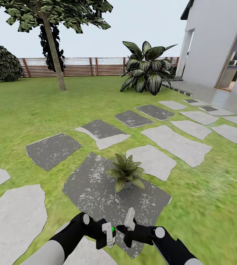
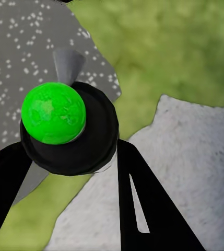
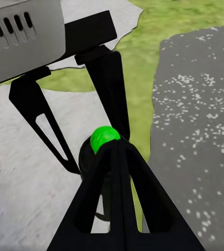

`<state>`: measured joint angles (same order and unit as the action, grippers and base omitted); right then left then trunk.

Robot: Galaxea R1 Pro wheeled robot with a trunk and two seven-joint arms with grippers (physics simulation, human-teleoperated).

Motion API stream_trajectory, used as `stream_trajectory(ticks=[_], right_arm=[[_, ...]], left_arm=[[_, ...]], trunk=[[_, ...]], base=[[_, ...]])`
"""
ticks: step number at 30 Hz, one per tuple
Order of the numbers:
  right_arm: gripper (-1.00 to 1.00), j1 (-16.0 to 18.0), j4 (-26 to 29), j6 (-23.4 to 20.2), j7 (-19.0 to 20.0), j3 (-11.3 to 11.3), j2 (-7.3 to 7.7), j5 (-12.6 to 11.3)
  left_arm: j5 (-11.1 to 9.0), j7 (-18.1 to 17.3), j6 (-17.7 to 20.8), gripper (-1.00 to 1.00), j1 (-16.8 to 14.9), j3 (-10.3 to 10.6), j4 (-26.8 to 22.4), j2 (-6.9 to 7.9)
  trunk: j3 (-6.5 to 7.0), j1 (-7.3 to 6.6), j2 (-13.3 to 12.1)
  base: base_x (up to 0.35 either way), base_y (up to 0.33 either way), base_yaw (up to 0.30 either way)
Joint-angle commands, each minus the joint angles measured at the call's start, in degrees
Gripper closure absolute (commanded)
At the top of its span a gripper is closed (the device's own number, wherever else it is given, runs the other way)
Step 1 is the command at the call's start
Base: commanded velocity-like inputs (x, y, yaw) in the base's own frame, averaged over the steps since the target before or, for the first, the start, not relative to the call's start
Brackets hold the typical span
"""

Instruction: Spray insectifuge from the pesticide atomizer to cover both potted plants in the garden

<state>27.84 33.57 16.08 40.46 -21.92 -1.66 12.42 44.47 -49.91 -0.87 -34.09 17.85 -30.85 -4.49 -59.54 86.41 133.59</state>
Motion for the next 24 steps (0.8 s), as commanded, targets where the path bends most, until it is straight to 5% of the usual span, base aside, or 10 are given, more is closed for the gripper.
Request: stream_trajectory(ticks=[1, 24], right_arm=[[1.0, 0.0, 0.0, 0.4, 0.0, 0.0, -0.01, 0.6], [1.0, 0.0, -0.1, 0.4, 0.0, 0.1, 0.07, 0.6]], left_arm=[[0.4, -0.2, -0.1, 1.0, 0.0, 0.0, -0.1, 0.03], [0.2, -2.2, -0.2, 1.0, 0.0, -0.4, -0.6, 0.05]], trunk=[[-0.05, -0.01, 0.0], [-0.05, -0.01, 0.0]], base=[[0.0, 0.0, 0.0], [0.0, 0.0, 0.0]])
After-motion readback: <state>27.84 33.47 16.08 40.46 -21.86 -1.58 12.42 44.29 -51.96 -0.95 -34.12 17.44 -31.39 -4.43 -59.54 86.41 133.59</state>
